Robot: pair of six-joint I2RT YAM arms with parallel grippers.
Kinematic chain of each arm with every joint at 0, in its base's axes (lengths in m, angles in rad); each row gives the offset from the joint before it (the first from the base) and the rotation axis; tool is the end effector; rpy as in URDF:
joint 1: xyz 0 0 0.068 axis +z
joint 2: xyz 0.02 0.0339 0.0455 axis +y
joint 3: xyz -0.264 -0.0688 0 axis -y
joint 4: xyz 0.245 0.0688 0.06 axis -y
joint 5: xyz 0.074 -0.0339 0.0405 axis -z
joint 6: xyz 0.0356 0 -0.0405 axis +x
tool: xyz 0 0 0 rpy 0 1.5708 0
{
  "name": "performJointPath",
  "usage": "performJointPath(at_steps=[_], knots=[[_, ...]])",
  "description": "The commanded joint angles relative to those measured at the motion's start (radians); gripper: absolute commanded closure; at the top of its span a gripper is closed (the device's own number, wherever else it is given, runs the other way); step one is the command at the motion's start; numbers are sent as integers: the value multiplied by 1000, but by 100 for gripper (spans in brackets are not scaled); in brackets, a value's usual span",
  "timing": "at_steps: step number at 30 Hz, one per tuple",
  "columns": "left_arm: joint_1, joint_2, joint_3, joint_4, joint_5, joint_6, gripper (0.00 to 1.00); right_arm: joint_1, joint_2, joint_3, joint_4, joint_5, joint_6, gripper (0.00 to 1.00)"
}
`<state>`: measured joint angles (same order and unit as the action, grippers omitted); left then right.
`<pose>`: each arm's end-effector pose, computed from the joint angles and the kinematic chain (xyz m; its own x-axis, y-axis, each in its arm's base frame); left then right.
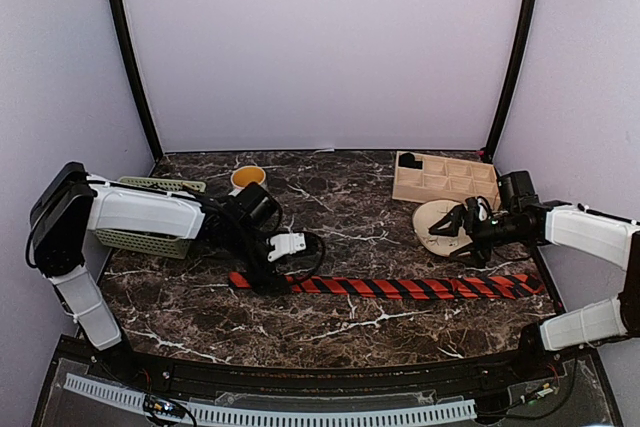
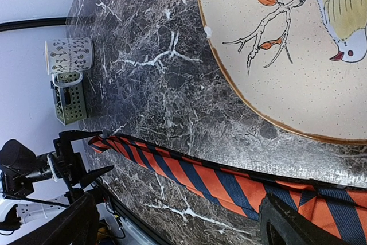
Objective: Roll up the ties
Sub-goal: Adjust the tie at the center of the board.
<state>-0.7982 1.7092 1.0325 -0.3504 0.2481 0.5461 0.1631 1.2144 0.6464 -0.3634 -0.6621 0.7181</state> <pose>0.2319 -0.2504 0.1755 -0.1039 0.8279 -0.5512 0.9792 0.1822 0.0891 0.2210 0.0586 0.1978 -0.9187 0.3747 -0.1248 0.1519 0.6269 0.7641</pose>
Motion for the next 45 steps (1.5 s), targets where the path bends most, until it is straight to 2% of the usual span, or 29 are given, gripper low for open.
performJointPath(at_steps=[1, 7, 9, 13, 18, 21, 23, 27, 31, 37, 45], knots=[[-51, 83, 76, 96, 36, -33, 22, 6, 8, 27, -6, -9, -17, 3], [-74, 199, 170, 92, 57, -40, 31, 7, -1, 40, -33, -1, -25, 3], [-75, 217, 184, 62, 52, -36, 39, 6, -9, 45, -52, 4, -31, 4], [-75, 187, 124, 10, -9, -6, 61, 5, -27, 51, -104, 27, -20, 5], [-72, 101, 14, -36, -75, 1, 73, 6, -26, 114, -327, 119, 15, 7], [-69, 75, -23, -42, -78, -22, 74, 6, -84, 119, -435, 179, 63, 2], [-70, 70, -34, -38, -77, -37, 74, 7, -116, 73, -440, 174, 112, 0], [-69, 73, -39, -26, -75, -56, 74, 4, -151, -79, -402, 178, 197, 1], [-70, 72, -32, -23, -73, -60, 73, -1, -158, -132, -393, 258, 233, 4], [-69, 70, -38, -19, -69, -54, 73, -31, -89, -102, -356, 332, 208, 4], [-68, 73, -38, -20, -75, -46, 73, -101, 12, 12, -431, 430, 73, 4]])
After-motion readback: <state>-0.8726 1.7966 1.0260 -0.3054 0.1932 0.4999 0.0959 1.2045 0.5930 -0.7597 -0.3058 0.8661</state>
